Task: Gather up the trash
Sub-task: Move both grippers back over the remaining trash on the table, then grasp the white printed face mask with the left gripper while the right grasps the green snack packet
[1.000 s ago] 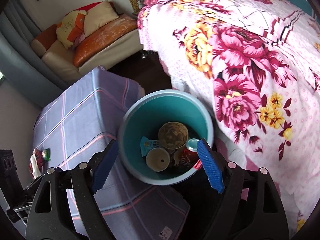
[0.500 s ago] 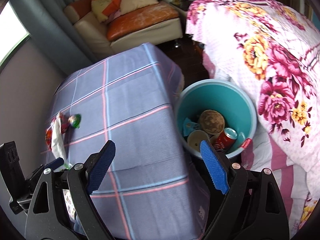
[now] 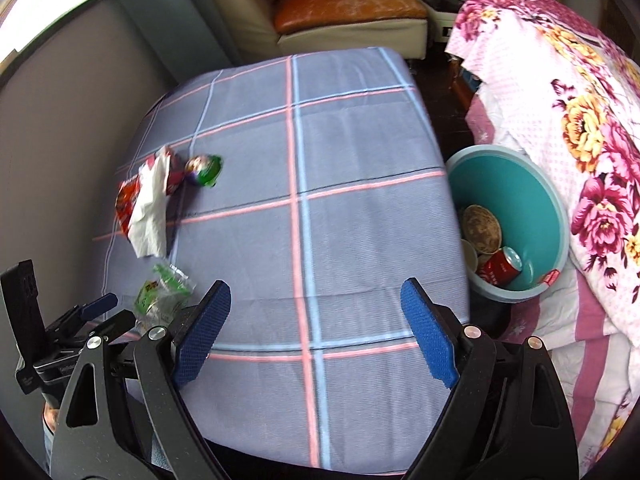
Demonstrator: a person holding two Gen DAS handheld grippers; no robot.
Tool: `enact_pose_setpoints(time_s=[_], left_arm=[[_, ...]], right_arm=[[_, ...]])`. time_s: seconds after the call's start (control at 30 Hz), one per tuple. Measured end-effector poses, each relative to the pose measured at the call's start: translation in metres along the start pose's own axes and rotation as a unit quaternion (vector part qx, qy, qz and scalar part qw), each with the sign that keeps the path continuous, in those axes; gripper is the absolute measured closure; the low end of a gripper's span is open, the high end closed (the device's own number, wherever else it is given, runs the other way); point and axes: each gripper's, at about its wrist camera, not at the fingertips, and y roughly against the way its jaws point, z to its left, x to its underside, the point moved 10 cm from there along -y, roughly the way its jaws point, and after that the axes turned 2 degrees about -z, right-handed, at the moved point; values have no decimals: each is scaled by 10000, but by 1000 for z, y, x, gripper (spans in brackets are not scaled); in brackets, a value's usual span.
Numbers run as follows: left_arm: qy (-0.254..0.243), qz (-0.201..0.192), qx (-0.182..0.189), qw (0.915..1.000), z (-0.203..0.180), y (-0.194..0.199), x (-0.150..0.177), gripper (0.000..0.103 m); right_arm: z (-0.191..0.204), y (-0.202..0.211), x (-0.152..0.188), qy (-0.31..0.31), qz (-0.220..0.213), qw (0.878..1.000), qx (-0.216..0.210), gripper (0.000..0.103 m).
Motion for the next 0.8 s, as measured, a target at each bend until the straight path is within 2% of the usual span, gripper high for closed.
enact_pose_setpoints(time_s=[0.17,0.37,0.6,0.63,0.67,0.7,0.77,0.8], left_arm=[[137,175,-31,9997,15,-1,28,9],[-48,337,-154,9993,10,-5,60,9],[-565,26,-678,9961,2,-5,78,9],[-654,-42,-746,9951,0,-4,80,13],[-770,-128,-877,9931,-3,-5,81,23],[-875,-196,-1005,9909,-4,-4,82,28],[-942,-321,-1100,9889,-4,-1,83,51],[-907,-358,-1076,9894,-4,-1,84,57]], right_arm=[[18,-6,7,211,70,9997,-75,20],[28,-8,18,292,80,9993,-209,20],[30,-14,37,337,176,9988,-304,20],[31,-14,39,341,176,9988,-313,20],[31,-14,40,344,171,9988,-317,20],[31,-14,41,345,166,9988,-320,20],[32,-14,42,334,157,9987,-338,20],[33,-14,42,334,156,9987,-349,20]])
